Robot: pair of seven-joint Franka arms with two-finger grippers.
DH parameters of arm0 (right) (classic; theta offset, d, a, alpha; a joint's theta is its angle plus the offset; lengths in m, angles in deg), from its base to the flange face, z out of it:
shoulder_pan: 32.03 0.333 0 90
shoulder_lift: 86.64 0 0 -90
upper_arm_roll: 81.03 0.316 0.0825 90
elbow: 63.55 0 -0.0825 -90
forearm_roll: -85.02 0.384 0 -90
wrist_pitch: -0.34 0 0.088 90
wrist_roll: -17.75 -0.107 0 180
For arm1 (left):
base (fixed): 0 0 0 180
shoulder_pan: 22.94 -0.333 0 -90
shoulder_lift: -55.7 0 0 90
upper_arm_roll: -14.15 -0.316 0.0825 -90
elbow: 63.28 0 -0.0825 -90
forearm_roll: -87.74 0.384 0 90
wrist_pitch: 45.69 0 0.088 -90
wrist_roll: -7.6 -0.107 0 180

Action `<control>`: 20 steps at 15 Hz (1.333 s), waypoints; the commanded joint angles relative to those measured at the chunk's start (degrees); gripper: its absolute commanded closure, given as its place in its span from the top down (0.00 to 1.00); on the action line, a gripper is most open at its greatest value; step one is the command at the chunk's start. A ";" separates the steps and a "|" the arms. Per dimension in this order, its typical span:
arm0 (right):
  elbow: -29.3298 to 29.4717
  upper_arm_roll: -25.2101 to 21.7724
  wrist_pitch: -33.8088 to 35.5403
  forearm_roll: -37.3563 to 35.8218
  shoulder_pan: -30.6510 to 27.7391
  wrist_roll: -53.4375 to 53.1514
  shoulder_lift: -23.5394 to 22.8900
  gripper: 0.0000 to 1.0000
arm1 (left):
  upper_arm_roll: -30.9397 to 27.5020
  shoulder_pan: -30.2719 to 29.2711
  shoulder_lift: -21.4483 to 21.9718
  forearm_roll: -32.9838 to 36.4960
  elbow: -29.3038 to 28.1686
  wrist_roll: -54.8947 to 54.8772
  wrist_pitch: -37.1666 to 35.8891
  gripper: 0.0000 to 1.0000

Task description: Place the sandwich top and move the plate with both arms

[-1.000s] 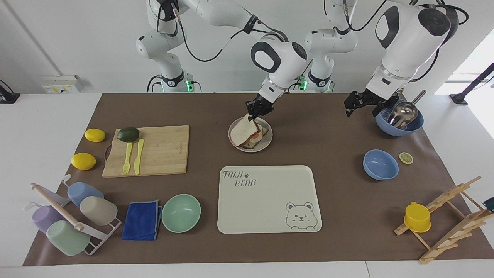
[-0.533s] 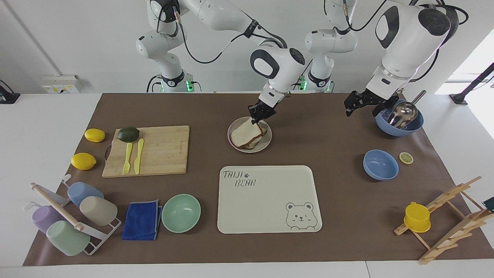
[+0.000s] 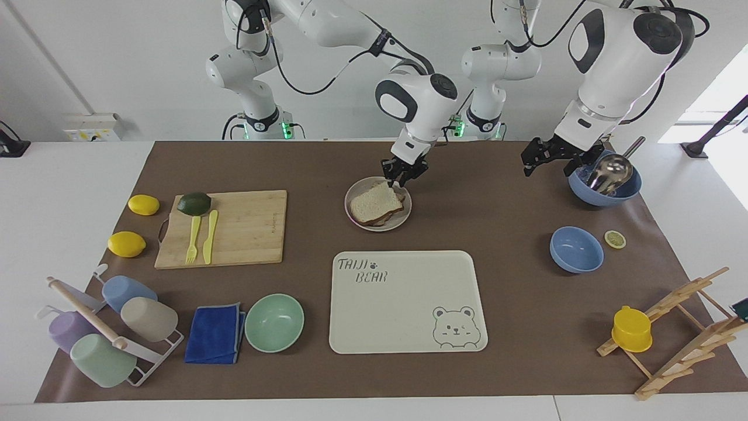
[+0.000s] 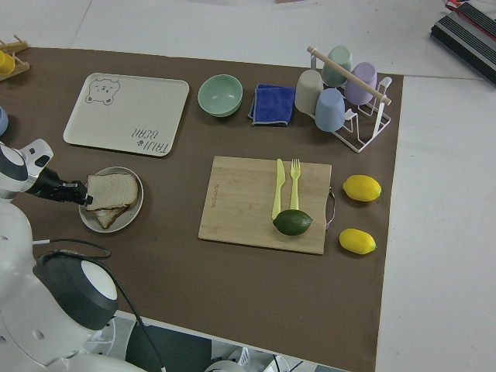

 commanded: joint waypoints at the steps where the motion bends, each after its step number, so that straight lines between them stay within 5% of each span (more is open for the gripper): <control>1: 0.17 0.10 0.36 1.52 -3.21 -0.28 4.38 1.00 | 0.00 -0.47 1.31 -0.79 -1.14 -0.17 0.46 1.00; 8: 0.52 0.10 13.00 9.13 -25.61 8.68 14.93 1.00 | 0.00 -0.47 1.31 -0.79 -1.14 -0.08 -0.15 1.00; 12: 0.17 -0.25 17.23 11.89 -38.27 23.67 21.96 1.00 | 0.17 -0.04 1.66 -0.79 -1.58 0.01 -0.42 1.00; 17: 3.07 -8.50 20.67 11.37 -40.32 41.97 21.97 1.00 | 0.53 2.42 4.11 -0.79 -6.31 0.01 0.89 1.00; 20: 2.81 -10.70 21.02 11.36 -40.41 43.40 22.06 1.00 | 0.53 5.93 8.32 -0.88 -14.73 1.67 5.36 1.00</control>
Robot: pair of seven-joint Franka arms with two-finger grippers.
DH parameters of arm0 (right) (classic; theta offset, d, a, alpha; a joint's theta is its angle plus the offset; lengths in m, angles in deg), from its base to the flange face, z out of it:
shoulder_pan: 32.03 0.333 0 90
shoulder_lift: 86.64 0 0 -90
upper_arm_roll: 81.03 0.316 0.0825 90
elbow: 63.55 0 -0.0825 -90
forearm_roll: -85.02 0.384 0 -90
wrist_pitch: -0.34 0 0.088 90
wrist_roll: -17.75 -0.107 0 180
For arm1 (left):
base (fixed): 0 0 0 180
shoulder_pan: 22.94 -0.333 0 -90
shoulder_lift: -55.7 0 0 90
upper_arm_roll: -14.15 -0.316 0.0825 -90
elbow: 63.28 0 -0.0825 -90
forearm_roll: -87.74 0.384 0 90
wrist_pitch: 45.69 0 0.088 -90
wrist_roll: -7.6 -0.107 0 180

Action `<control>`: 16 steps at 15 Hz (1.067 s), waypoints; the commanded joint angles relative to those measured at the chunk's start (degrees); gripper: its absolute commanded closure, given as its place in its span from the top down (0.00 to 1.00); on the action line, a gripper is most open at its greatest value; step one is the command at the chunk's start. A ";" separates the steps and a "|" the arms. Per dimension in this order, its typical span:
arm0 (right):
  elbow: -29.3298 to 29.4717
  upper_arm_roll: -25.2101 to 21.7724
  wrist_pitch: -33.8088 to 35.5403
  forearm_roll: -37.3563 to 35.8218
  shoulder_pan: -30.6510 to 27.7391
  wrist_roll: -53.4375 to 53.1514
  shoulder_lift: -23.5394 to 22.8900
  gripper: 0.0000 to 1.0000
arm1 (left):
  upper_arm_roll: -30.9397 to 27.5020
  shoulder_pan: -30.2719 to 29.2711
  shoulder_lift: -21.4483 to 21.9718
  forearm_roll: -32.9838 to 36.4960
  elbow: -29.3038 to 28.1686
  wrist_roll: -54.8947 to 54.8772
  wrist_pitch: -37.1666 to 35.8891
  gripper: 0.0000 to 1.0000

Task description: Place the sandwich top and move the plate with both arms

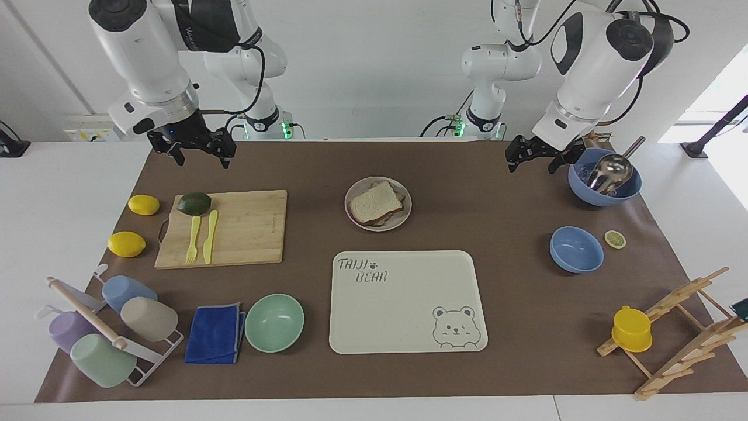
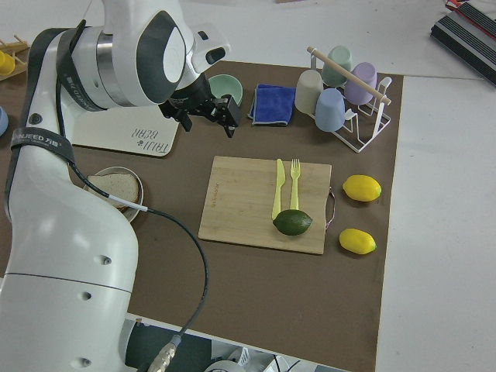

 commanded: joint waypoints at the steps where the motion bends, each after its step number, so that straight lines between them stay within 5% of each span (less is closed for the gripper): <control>1: -0.26 -0.92 1.36 1.13 -0.37 1.00 0.00 1.00 | -0.49 4.17 6.78 -0.70 -11.84 3.82 6.80 1.00; 4: -0.09 -1.18 0.76 1.14 -0.37 1.78 -0.09 1.00 | -0.49 9.71 8.73 -0.87 -20.90 11.46 14.37 0.99; 8: 0.70 -5.30 1.19 1.48 -0.37 6.68 -0.26 1.00 | -0.49 15.94 5.84 -4.55 -28.12 17.80 26.04 1.00; 12: 0.70 -5.75 2.51 1.40 -0.37 8.73 0.61 1.00 | -0.49 19.91 0.39 -10.53 -29.71 20.36 34.23 1.00; 16: -0.18 -5.58 2.60 1.31 -0.36 7.94 2.02 1.00 | -0.49 20.71 -0.41 -17.47 -31.55 20.28 39.77 0.98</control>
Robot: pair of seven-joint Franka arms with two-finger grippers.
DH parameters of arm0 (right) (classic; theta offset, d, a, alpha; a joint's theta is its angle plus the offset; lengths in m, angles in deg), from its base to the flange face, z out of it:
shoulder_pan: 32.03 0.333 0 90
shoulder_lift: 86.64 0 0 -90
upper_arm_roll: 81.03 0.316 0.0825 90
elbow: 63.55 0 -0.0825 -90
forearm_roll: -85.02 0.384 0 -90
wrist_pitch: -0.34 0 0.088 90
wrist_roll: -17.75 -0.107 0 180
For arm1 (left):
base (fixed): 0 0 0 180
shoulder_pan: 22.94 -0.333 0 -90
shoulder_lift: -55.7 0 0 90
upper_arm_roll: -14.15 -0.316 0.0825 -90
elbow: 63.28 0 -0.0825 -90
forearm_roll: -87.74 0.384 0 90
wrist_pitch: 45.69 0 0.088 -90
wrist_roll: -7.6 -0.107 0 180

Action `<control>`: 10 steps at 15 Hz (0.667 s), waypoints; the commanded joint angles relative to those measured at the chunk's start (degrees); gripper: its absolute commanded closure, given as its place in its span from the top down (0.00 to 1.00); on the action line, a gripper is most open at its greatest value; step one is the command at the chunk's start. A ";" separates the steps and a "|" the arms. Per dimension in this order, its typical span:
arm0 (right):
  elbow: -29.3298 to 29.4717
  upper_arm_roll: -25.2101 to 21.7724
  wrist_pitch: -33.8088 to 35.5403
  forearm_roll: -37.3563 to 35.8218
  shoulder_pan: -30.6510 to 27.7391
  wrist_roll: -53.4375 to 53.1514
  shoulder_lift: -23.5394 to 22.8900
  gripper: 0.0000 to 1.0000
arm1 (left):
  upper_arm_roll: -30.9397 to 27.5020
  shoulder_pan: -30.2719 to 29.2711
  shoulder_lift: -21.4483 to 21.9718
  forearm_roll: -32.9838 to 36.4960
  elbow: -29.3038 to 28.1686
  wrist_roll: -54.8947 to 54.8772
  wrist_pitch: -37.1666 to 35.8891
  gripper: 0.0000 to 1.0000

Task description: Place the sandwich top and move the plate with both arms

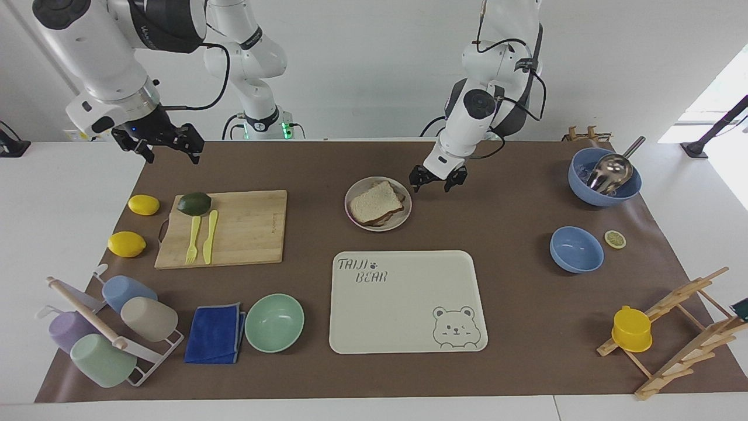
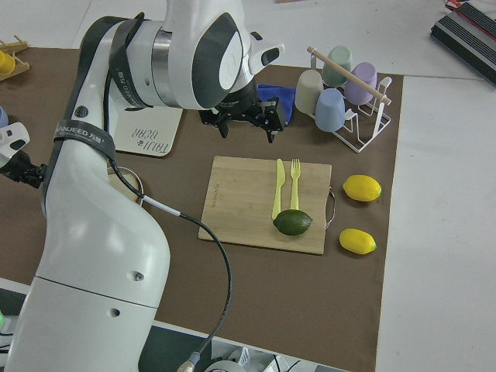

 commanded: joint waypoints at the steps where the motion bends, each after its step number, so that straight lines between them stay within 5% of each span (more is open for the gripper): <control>1: -0.57 0.28 0.11 1.31 -0.89 0.38 1.26 1.00 | -0.82 1.14 0.09 -3.77 -1.93 0.71 4.86 0.96; 10: -0.65 0.37 0.81 1.49 -1.07 0.65 1.61 1.00 | -0.91 3.51 -2.64 -7.99 -3.51 1.15 8.22 0.79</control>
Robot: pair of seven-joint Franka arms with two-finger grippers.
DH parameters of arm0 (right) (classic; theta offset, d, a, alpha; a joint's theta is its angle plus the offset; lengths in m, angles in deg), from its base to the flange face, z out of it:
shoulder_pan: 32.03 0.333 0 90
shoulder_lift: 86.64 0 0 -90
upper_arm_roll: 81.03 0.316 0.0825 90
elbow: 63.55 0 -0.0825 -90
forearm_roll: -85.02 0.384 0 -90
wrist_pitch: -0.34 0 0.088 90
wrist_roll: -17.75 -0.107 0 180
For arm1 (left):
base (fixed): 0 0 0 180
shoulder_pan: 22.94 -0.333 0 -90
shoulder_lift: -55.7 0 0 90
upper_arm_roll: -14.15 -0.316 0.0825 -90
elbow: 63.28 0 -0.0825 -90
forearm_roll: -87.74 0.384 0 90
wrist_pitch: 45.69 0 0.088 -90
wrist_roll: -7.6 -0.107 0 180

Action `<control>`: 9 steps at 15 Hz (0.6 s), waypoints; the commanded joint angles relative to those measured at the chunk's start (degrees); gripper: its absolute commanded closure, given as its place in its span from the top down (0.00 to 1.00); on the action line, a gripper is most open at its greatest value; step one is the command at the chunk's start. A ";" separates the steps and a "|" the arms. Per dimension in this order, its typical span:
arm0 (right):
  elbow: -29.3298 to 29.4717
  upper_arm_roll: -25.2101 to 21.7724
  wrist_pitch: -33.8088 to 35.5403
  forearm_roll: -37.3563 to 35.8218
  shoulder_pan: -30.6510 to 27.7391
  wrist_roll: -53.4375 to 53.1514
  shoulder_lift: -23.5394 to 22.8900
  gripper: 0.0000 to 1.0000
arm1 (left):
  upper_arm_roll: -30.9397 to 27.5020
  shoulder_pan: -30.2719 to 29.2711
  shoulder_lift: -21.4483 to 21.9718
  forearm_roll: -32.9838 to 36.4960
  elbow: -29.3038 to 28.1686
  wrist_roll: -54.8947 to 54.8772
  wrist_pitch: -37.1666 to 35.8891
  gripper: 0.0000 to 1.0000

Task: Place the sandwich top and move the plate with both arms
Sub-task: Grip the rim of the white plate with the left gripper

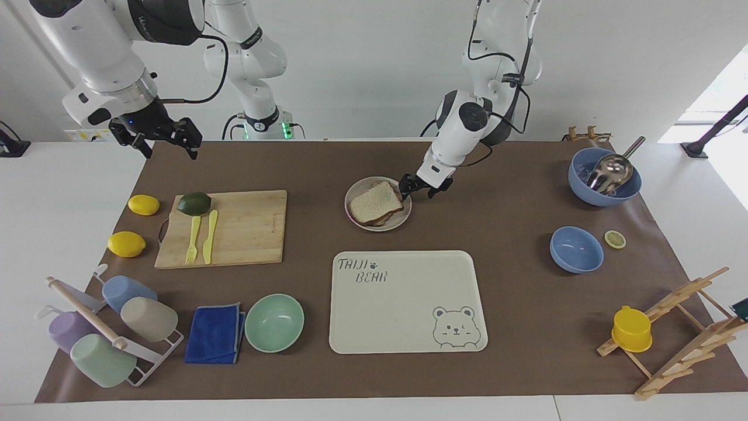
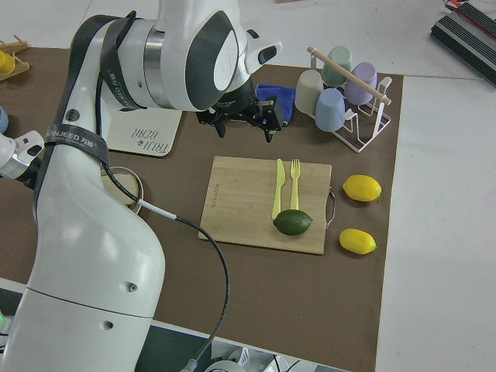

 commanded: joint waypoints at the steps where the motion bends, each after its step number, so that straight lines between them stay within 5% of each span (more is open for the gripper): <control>1: -0.57 0.46 0.66 1.49 -0.54 0.65 0.92 1.00 | -0.69 1.10 0.48 -3.25 -1.76 0.34 2.01 0.74; 9: -0.65 0.46 0.66 1.49 -0.71 0.65 0.92 1.00 | -0.69 3.12 -0.32 -3.87 -1.85 0.33 2.80 0.52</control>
